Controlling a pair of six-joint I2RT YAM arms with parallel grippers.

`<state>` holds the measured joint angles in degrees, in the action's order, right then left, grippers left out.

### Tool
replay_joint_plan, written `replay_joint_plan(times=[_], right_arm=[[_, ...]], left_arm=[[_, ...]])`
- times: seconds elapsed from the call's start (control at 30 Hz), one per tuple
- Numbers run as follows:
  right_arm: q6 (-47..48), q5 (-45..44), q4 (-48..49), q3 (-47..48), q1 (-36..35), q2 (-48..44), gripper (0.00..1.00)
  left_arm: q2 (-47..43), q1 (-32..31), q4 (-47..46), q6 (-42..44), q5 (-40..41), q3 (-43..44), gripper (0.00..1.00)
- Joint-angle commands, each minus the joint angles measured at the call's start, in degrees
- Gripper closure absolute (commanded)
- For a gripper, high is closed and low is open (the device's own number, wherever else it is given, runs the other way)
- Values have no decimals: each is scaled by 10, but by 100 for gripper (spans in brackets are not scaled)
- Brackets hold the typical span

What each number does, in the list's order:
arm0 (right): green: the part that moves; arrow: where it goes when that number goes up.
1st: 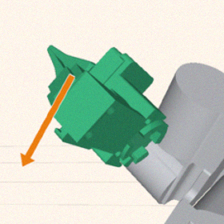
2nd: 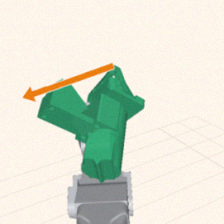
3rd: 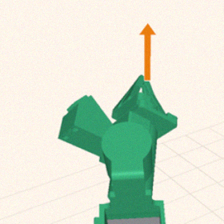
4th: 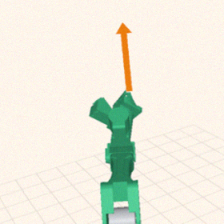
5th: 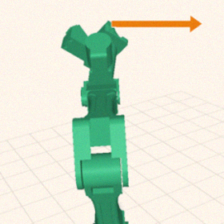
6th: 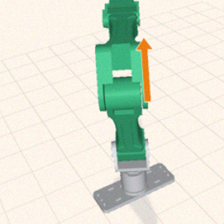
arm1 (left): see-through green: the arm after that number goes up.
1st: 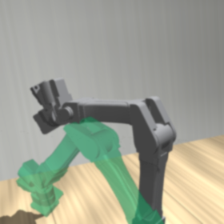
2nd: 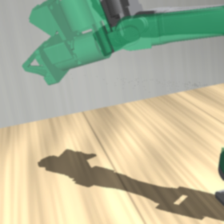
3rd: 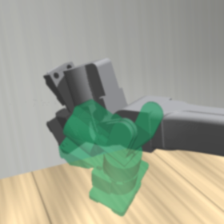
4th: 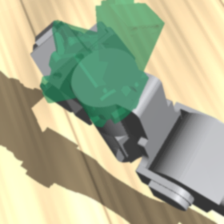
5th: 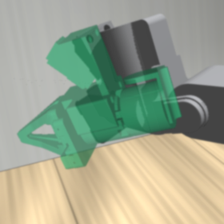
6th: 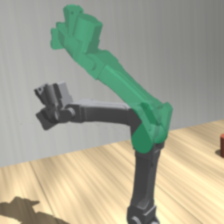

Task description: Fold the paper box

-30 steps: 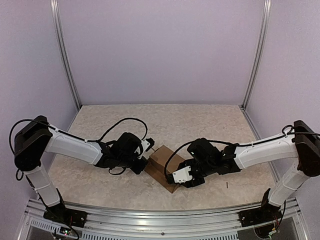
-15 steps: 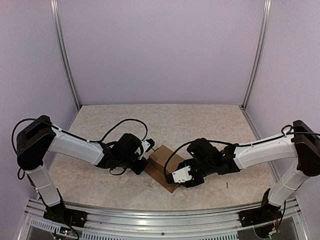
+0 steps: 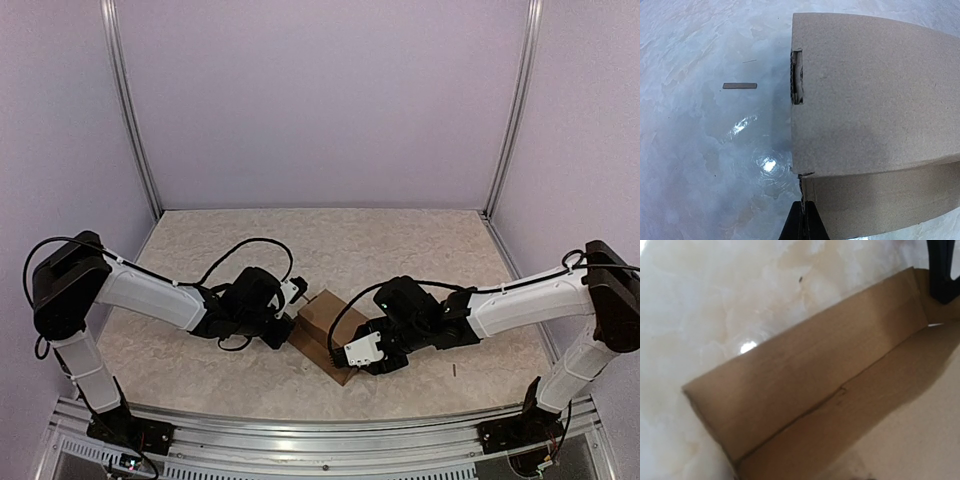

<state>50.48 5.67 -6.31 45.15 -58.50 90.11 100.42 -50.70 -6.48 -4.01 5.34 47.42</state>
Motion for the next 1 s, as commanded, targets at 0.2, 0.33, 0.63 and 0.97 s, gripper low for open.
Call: replay_joint_plan(times=[0.2, 0.33, 0.63, 0.97], right_arm=[[12, 24, -64, -14, -5, 29, 47], [15, 27, -64, -15, -5, 29, 47], [19, 24, -63, -16, -5, 31, 48], [21, 28, -67, -15, -5, 36, 48]], left_arm=[[12, 11, 9, 10, -7, 30, 100], [19, 16, 20, 17, -12, 45, 100], [35, 24, 44, 31, -27, 75, 100], [44, 28, 85, 35, -41, 106, 100]])
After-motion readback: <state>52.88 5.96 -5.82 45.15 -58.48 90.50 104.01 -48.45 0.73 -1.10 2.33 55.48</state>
